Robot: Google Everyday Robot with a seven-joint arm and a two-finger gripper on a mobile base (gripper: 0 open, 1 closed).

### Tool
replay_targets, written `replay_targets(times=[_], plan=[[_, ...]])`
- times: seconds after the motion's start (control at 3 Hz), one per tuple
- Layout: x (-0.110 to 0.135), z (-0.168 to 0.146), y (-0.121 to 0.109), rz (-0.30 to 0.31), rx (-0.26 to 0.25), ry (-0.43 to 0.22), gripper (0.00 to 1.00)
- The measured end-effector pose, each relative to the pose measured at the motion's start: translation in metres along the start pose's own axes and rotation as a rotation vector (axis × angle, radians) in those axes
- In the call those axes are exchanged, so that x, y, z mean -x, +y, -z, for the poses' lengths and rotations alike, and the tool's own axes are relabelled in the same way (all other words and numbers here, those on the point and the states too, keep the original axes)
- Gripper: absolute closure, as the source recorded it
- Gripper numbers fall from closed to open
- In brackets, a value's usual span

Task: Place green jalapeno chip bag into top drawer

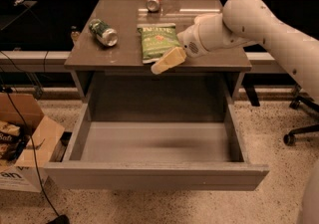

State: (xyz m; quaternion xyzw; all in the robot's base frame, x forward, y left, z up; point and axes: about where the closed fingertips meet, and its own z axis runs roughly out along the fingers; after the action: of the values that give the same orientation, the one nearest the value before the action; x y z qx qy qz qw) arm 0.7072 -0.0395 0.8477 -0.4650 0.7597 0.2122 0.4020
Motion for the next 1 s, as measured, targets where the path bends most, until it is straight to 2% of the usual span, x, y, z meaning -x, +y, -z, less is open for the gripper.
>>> replay_targets(times=[0.67, 1.0], plan=[[-0.0029, -0.0187, -0.0077, -0.029, 0.018, 0.008, 0.5], [-0.0016, -0.0113, -0.0079, -0.026, 0.002, 0.003, 0.73]])
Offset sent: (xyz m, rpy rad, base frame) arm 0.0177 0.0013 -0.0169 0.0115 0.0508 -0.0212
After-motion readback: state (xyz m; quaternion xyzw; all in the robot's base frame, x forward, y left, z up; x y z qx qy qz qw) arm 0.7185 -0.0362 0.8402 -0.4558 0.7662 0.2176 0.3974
